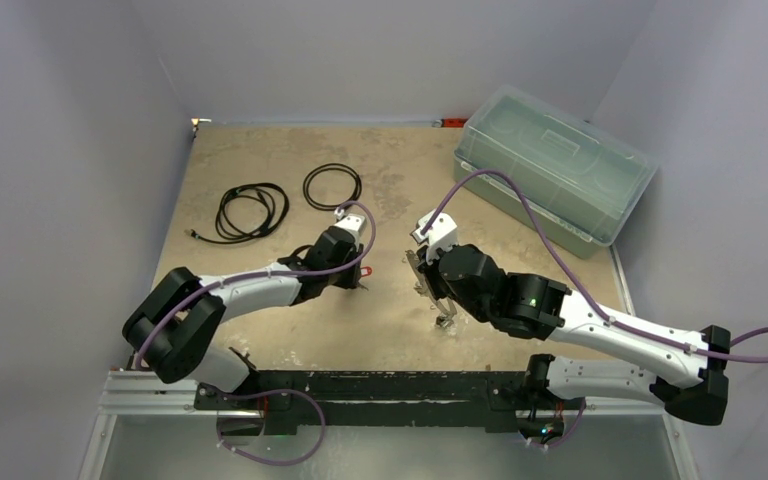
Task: Put the keys on the keyring
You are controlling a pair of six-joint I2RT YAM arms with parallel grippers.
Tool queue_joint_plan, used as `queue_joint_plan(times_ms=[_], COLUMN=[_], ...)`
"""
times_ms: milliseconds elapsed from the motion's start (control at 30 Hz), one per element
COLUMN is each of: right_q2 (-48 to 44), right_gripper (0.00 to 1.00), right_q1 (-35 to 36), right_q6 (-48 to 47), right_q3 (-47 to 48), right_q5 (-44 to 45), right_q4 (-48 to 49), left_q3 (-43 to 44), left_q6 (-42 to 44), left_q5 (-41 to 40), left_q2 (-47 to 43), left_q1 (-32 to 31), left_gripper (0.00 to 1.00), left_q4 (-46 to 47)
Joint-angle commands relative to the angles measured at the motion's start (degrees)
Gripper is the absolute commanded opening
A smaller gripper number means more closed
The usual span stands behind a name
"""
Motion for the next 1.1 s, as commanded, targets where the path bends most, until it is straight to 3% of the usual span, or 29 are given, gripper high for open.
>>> queue_joint_plan(times_ms=[0,667,833,1067], right_q2=[-0.5,-0.6,-0.7,-1.0], right_gripper=[0.0,0.0,0.0,0.0], right_q1=[0.3,0.3,0.2,0.3], right_q6=[0.0,0.6,0.7,0.9], right_q3=[2.3,1.4,1.0,1.1], right_q5=[1.1,0.6,0.6,2.6], right_q4=[2.0,2.4,2.4,1.8], left_q3=[0.5,1.6,2.0,1.6], left_q6=[0.8,1.5,1.5,1.8], left_q5=[-0.6,-2.8,-2.9,-2.4], left_q2=[1.2,2.8,2.8,0.8], left_q1=[-0.4,-0.8,-1.0,-1.4], left_gripper=[0.24,0.11,0.0,0.0], left_q4=[2.5,2.7,2.5,2.5])
